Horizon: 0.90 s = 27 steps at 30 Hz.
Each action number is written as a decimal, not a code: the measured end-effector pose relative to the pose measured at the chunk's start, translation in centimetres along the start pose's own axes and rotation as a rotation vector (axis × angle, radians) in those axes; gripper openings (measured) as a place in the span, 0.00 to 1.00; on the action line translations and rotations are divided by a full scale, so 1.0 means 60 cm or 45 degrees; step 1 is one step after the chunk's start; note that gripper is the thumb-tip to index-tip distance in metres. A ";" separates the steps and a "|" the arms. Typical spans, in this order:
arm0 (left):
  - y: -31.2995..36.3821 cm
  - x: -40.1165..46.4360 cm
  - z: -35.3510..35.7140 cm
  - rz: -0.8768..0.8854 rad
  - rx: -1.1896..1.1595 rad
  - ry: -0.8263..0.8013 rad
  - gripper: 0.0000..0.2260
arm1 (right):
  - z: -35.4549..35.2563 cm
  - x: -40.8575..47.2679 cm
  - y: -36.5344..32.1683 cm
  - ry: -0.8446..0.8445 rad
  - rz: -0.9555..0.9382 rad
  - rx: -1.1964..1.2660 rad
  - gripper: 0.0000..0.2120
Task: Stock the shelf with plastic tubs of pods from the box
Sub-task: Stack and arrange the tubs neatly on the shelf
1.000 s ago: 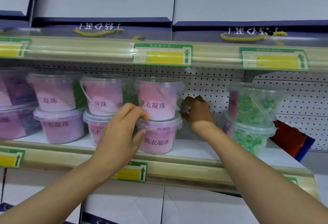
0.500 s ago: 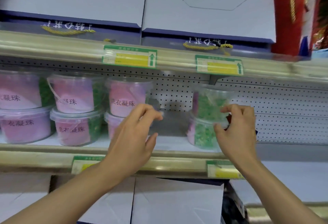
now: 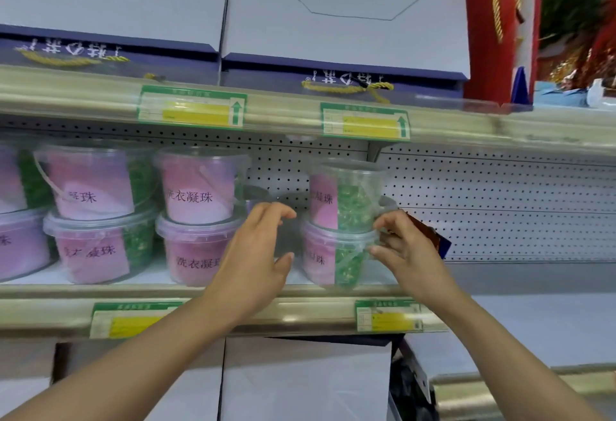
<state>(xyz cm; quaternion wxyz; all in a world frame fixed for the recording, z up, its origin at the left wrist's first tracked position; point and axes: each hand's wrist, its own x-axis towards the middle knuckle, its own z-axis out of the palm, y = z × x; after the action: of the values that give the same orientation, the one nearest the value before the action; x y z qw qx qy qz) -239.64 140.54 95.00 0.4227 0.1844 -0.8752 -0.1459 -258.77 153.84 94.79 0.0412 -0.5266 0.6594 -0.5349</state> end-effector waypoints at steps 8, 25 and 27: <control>-0.013 0.001 -0.007 0.026 0.024 0.047 0.19 | 0.030 0.058 0.002 -0.305 0.067 0.266 0.12; -0.012 -0.003 -0.018 0.084 0.105 0.155 0.15 | 0.049 0.059 -0.003 0.389 0.009 -0.532 0.16; -0.015 -0.003 -0.023 0.117 0.119 0.138 0.13 | 0.023 0.063 0.012 0.558 0.105 -0.639 0.17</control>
<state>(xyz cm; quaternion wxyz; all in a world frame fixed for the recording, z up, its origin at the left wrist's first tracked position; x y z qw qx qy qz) -238.27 139.69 95.31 0.4666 0.1711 -0.8645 -0.0752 -260.09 150.04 95.58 -0.2110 -0.3656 0.7845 -0.4543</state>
